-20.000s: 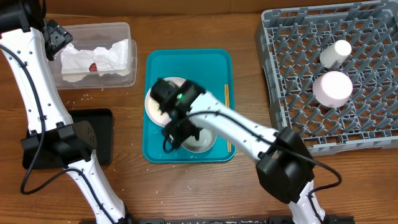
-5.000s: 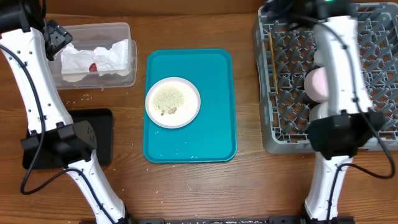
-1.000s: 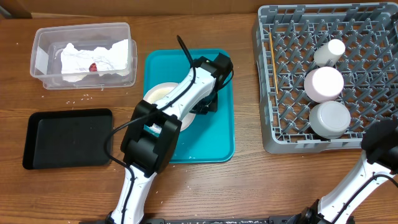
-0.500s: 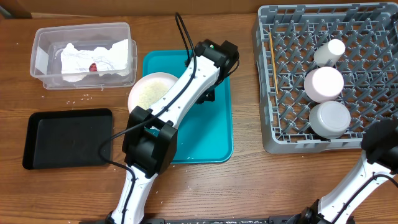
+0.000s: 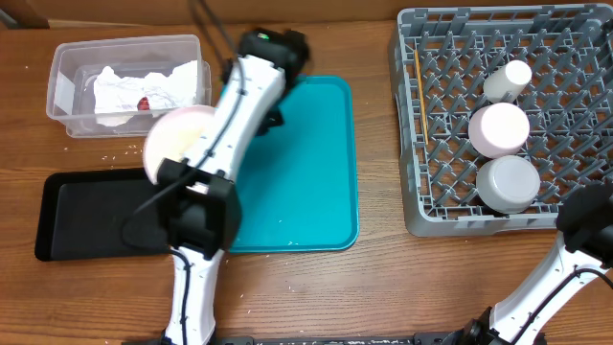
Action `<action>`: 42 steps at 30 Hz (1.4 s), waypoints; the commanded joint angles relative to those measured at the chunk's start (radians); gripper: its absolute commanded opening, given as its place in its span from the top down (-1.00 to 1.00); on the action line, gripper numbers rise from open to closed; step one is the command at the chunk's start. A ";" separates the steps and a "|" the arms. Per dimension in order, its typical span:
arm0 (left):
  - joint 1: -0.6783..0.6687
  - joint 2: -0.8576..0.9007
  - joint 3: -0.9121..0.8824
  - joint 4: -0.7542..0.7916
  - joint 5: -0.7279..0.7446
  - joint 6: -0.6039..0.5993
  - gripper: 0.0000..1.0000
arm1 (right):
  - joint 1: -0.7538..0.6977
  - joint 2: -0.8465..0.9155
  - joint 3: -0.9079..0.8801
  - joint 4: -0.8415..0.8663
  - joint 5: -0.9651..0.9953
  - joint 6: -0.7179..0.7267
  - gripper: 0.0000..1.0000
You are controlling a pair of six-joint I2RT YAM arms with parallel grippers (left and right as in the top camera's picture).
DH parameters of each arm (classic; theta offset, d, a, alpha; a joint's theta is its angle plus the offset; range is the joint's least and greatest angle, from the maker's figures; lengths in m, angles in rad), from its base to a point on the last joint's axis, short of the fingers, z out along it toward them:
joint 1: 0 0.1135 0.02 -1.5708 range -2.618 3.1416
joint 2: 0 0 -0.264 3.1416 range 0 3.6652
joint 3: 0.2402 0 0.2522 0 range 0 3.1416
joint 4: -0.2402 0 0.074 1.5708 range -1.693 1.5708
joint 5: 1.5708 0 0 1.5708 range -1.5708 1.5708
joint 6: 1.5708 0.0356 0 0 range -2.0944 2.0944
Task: Sort waste into correct bins and load items into the dishwasher
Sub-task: 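Lift the plate with the left gripper and carry it over the black tray, then tilt the plate with the left gripper to pour rice onto the black tray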
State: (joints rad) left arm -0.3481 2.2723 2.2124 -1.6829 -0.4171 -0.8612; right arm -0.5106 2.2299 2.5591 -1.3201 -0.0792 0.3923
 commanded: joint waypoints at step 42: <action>0.797 -0.107 0.021 0.076 0.850 0.254 0.92 | -0.001 -0.034 0.026 0.005 -0.004 0.005 -1.00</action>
State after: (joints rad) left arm 0.4202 2.1963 2.2131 -1.6012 0.3107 -0.6868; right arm -0.5106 2.2299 2.5591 -1.3205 -0.0784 0.3923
